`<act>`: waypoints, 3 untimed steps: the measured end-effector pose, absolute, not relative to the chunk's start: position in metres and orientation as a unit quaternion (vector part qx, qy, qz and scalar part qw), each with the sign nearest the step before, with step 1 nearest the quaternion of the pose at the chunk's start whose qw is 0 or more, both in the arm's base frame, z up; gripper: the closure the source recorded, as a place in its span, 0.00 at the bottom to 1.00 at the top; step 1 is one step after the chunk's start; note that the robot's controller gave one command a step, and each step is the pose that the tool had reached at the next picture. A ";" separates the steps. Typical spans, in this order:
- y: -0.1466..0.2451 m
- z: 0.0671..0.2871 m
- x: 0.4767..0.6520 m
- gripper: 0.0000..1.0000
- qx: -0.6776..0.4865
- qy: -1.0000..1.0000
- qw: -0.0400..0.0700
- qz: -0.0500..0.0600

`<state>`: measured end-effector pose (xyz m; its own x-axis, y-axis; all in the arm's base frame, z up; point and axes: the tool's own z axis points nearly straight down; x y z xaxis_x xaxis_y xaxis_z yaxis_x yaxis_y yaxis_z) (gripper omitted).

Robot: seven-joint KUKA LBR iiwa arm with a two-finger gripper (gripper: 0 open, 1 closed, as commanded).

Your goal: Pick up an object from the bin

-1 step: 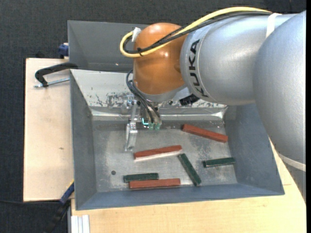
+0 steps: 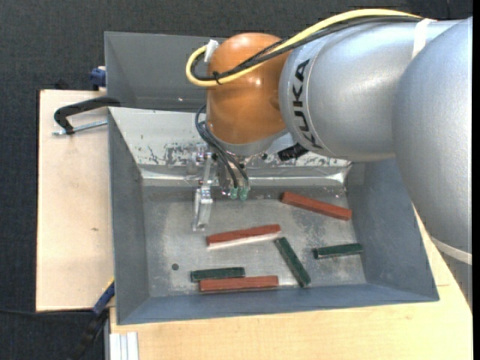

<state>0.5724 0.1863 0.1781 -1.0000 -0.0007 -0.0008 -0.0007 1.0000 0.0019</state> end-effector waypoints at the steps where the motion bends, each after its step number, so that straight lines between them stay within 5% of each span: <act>1: 0.157 0.136 0.543 0.00 -0.006 1.000 0.004 0.002; 2: 0.145 0.094 0.529 0.00 -0.066 0.998 -0.001 0.000; 3: 0.106 0.071 0.540 1.00 -0.136 0.991 0.000 0.001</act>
Offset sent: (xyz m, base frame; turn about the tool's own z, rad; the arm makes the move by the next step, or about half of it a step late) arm -0.0474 -0.0416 -0.1066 -0.2283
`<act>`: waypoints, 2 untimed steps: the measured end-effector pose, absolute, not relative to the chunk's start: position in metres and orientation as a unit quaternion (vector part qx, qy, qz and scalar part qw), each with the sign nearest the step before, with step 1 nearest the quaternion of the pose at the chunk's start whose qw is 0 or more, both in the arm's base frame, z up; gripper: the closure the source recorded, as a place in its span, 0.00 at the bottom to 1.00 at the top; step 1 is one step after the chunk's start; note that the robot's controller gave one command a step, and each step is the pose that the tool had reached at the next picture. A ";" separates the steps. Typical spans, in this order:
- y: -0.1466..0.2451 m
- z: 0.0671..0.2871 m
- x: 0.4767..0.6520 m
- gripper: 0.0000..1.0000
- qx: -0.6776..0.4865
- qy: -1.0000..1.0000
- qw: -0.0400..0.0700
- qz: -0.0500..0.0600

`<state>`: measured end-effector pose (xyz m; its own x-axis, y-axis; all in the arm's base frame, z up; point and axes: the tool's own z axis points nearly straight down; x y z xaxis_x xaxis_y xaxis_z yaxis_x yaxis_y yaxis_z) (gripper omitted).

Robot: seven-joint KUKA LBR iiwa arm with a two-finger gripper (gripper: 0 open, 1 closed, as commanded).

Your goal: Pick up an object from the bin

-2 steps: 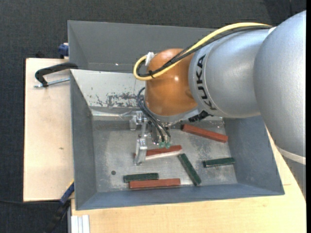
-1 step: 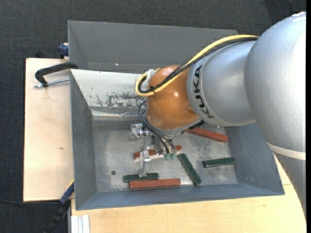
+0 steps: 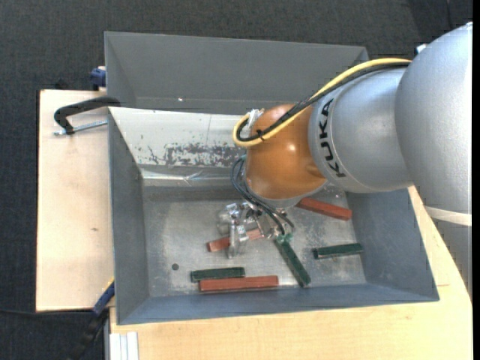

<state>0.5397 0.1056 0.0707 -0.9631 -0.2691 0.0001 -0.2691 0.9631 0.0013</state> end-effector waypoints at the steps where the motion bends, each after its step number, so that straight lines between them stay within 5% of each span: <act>1: 0.106 0.071 0.540 1.00 0.136 -0.991 0.000 -0.001; 2: 0.116 0.201 0.544 1.00 0.180 -0.984 -0.003 -0.001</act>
Offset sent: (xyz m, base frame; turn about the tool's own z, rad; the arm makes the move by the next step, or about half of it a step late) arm 0.0025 0.0096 0.1294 -0.0898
